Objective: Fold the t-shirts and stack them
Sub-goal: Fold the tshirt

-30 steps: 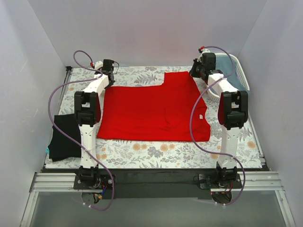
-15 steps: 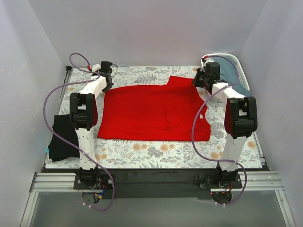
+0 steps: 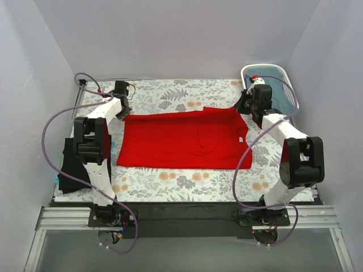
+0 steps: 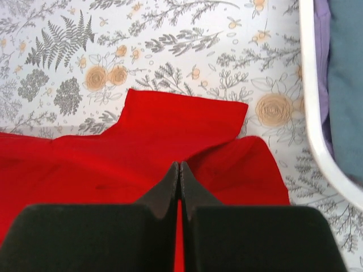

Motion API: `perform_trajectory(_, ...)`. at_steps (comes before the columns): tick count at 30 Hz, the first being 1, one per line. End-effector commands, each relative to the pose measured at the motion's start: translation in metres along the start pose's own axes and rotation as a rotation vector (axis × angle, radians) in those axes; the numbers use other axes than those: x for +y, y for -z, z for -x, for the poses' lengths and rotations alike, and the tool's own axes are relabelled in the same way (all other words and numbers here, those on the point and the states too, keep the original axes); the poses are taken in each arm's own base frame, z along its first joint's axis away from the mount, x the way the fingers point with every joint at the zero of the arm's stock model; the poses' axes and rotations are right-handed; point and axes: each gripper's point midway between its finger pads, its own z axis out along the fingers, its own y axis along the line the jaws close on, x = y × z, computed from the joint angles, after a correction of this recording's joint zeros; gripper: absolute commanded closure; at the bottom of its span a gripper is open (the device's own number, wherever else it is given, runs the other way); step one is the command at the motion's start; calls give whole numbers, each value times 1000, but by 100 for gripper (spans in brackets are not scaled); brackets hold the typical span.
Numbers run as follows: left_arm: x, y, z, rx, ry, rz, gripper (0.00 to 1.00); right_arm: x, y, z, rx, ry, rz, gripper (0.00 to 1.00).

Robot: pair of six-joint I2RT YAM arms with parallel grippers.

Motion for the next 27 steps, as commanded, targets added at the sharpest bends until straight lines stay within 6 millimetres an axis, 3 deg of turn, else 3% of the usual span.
perform_trajectory(1,1,31,18,-41,56,-54,100,1,16,10,-58,-10,1,99)
perform_trajectory(8,13,47,10,-32,64,-76,100,0,37,-9,-49,-14,-1,99)
perform_trajectory(16,25,57,1,-14,64,-73,100,-5,46,-34,-14,-32,-10,99)
perform_trajectory(27,39,67,-10,5,58,-71,100,-6,60,-49,-7,-53,-11,99)
